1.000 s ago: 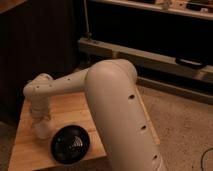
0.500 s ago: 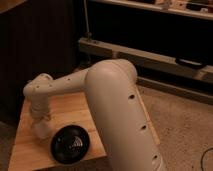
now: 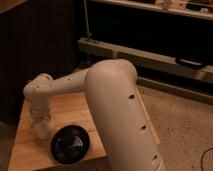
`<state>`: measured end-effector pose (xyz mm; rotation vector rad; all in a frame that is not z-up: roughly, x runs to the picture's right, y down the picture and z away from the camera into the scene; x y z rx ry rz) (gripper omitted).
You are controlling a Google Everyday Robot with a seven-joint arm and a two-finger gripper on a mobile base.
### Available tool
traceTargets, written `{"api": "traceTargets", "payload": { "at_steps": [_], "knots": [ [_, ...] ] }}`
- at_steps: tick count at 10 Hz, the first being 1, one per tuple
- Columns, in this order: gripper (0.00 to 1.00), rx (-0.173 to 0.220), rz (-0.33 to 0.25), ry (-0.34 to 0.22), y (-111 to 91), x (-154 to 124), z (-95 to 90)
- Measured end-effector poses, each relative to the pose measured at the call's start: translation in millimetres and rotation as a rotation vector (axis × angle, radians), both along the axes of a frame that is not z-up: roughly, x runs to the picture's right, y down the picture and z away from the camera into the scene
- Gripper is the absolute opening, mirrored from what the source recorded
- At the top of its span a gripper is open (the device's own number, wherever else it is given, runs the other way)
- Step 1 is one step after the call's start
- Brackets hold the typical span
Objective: Place the ceramic cup over the eraser
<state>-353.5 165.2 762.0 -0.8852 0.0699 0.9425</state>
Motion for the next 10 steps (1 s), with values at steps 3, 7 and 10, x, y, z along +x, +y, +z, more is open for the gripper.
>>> {"api": "traceTargets", "payload": {
  "at_steps": [3, 7, 10],
  "knots": [
    [0.0, 0.0, 0.0, 0.001, 0, 0, 0.0],
    [0.0, 0.01, -0.001, -0.009, -4, 6, -2.6],
    [0.0, 0.073, -0.01, -0.062, -37, 32, -30.0]
  ]
}}
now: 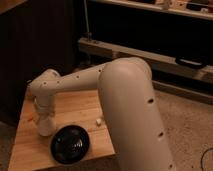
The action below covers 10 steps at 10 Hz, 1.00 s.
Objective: Place the ceramic cup over the eraser
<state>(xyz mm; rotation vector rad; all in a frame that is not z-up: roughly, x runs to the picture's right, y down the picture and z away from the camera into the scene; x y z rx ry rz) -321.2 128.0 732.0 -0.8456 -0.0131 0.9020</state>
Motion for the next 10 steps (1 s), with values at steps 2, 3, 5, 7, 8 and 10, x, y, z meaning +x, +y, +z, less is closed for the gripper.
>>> {"api": "traceTargets", "payload": {
  "at_steps": [2, 3, 5, 7, 8, 10],
  "knots": [
    [0.0, 0.017, -0.004, -0.024, -27, 7, -24.8],
    [0.0, 0.024, -0.001, -0.039, -34, 7, -30.1],
    [0.0, 0.056, 0.028, -0.07, -54, 4, -25.5],
    [0.0, 0.095, 0.067, -0.08, -84, -10, -15.8],
    [0.0, 0.111, 0.085, -0.071, -104, -17, -10.2],
    [0.0, 0.148, 0.116, -0.032, -149, -15, 3.4]
  ]
}}
